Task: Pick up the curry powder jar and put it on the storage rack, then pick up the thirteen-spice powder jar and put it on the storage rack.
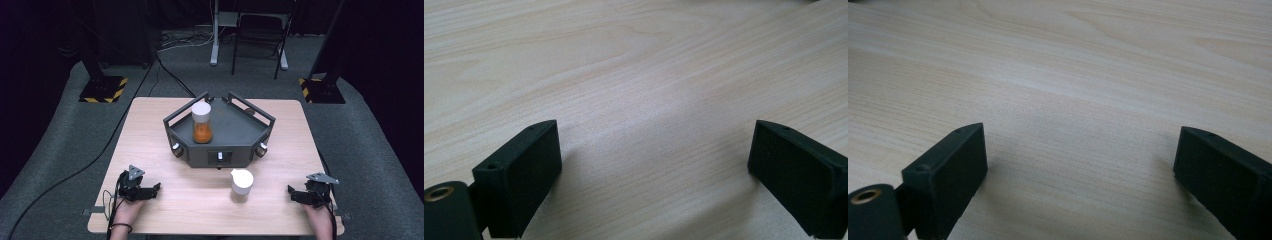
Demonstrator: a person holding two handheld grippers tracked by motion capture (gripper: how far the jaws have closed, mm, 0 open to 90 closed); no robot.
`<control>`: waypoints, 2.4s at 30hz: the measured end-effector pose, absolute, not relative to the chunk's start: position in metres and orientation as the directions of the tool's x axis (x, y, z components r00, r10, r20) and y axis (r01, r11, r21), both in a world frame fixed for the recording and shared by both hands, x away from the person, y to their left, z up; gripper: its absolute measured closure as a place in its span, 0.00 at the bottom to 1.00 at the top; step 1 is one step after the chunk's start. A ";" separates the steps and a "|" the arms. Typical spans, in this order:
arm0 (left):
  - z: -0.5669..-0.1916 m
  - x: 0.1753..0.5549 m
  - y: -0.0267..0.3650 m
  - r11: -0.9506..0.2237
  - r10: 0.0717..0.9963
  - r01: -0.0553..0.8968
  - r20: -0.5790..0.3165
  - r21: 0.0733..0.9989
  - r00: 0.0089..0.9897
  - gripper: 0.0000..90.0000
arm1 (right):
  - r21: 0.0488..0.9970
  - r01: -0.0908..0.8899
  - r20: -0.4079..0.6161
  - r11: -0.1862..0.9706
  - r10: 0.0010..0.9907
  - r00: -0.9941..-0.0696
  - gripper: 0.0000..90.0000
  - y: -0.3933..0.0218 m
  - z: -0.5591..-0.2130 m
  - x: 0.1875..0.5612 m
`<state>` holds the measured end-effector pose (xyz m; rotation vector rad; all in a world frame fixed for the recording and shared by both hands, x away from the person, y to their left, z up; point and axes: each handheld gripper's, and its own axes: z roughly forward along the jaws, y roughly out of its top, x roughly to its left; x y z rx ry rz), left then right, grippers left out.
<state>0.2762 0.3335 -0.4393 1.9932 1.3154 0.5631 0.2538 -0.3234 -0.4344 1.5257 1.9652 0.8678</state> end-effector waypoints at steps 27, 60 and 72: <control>-0.439 0.277 0.334 -0.267 0.916 0.626 -0.009 0.733 0.401 0.06 | 0.742 0.650 -0.004 0.168 0.969 -0.246 0.06 -0.323 -0.434 0.254; -0.438 0.278 0.331 -0.253 0.927 0.643 -0.009 0.723 0.375 0.01 | 0.741 0.650 -0.004 0.168 0.969 -0.246 0.06 -0.324 -0.434 0.254; -0.438 0.278 0.331 -0.253 0.927 0.643 -0.009 0.723 0.375 0.01 | 0.741 0.649 -0.004 0.172 0.968 -0.252 0.06 -0.324 -0.434 0.254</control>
